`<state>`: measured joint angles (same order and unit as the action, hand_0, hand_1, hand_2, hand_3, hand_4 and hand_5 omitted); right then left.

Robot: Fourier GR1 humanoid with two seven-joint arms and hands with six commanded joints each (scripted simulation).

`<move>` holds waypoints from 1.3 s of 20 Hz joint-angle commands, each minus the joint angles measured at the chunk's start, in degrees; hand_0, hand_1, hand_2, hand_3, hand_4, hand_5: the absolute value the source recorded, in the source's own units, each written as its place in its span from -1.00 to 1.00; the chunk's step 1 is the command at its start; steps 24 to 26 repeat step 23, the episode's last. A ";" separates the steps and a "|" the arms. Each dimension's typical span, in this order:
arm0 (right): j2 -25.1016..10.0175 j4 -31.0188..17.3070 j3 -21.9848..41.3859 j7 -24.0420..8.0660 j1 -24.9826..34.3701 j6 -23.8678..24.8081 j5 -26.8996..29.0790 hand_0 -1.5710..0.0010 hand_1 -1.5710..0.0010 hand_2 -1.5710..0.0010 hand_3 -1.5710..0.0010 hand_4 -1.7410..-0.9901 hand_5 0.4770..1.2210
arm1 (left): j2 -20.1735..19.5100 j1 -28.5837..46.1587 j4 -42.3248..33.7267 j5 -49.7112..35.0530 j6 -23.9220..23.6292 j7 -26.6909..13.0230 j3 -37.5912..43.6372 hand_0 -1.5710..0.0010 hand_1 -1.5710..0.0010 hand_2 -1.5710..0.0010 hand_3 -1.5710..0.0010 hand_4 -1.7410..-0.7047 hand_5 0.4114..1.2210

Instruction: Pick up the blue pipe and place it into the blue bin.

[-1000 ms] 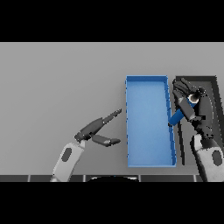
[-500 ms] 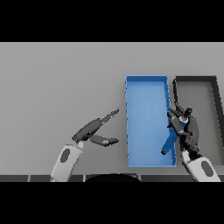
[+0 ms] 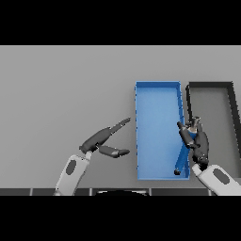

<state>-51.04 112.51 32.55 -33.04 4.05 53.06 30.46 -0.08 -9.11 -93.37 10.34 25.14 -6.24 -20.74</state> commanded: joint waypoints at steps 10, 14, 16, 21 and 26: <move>-13.03 -3.52 24.16 -1.53 17.65 1.65 16.36 0.93 0.94 0.94 0.96 0.84 -0.17 | 0.32 0.04 -0.15 0.08 -0.63 -0.89 0.20 1.00 1.00 1.00 1.00 0.65 -0.96; -11.89 -5.35 26.44 -1.55 20.72 1.94 16.23 0.97 0.98 0.98 0.99 0.89 -0.41 | 0.00 0.44 -0.09 0.38 -0.33 0.06 -0.14 1.00 1.00 1.00 1.00 0.65 -0.96; -12.54 -4.93 26.85 -1.66 21.05 1.93 16.99 0.98 0.98 0.98 0.99 0.91 -0.48 | -0.14 0.11 -0.57 0.00 -0.21 -0.27 0.14 1.00 1.00 1.00 1.00 0.65 -0.95; -12.87 -4.64 28.33 -0.74 22.11 1.86 18.36 0.99 0.99 0.99 1.00 0.91 -0.52 | 0.04 -1.11 1.12 0.37 -0.51 -0.28 0.61 1.00 1.00 1.00 1.00 0.65 -0.95; -12.90 -4.70 28.59 -1.91 22.27 1.92 18.88 0.99 0.99 0.99 1.00 0.91 -0.55 | 0.64 -1.16 1.56 0.31 -0.52 -0.49 0.36 1.00 1.00 1.00 1.00 0.65 -0.95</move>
